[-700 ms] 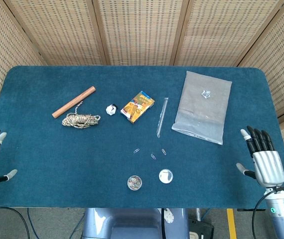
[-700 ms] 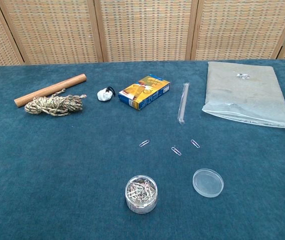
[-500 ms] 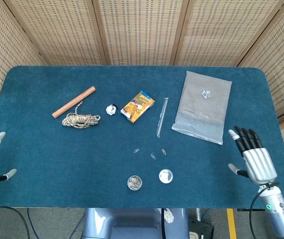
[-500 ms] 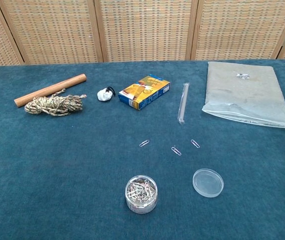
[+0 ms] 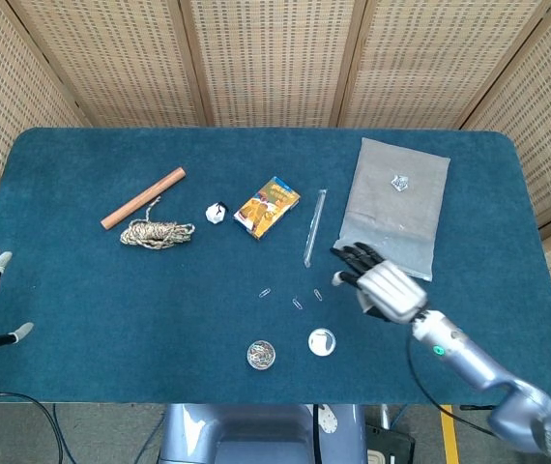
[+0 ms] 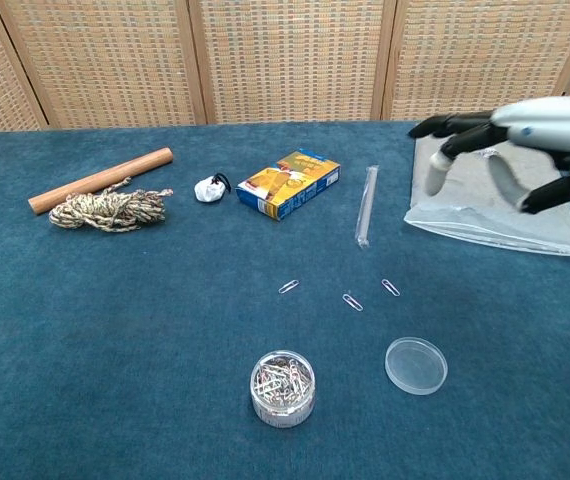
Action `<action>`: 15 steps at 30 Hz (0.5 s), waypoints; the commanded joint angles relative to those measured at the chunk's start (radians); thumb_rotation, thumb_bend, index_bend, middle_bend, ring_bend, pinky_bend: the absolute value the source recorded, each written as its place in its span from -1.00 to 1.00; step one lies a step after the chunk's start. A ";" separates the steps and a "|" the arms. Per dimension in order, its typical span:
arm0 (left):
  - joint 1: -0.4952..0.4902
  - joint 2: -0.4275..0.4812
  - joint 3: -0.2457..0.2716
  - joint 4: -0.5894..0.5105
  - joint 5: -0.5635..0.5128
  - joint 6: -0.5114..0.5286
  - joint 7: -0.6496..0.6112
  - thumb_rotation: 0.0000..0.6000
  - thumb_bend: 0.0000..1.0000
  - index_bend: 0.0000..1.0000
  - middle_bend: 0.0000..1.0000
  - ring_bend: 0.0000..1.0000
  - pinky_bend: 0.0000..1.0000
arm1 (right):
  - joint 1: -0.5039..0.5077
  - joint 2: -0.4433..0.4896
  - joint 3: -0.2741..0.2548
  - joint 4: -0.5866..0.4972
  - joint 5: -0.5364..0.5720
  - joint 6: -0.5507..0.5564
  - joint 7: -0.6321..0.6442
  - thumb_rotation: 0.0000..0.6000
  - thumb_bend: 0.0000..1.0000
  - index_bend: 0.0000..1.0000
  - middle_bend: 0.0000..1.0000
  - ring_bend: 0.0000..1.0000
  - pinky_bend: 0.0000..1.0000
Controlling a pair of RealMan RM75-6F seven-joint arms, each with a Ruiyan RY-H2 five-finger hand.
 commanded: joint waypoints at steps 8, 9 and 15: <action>-0.013 -0.018 -0.006 0.019 -0.035 -0.031 0.023 1.00 -1.00 -1.00 -1.00 -1.00 -1.00 | 0.135 -0.210 -0.003 0.170 0.063 -0.173 -0.152 1.00 0.85 -0.30 -1.00 -1.00 -1.00; -0.015 -0.019 -0.008 0.020 -0.039 -0.034 0.026 1.00 -1.00 -1.00 -1.00 -1.00 -1.00 | 0.139 -0.229 -0.004 0.193 0.072 -0.178 -0.169 1.00 0.85 -0.30 -1.00 -1.00 -1.00; -0.022 -0.024 -0.010 0.024 -0.050 -0.046 0.032 1.00 -1.00 -1.00 -1.00 -1.00 -1.00 | 0.144 -0.272 -0.021 0.249 0.105 -0.188 -0.197 1.00 0.85 -0.26 -1.00 -1.00 -1.00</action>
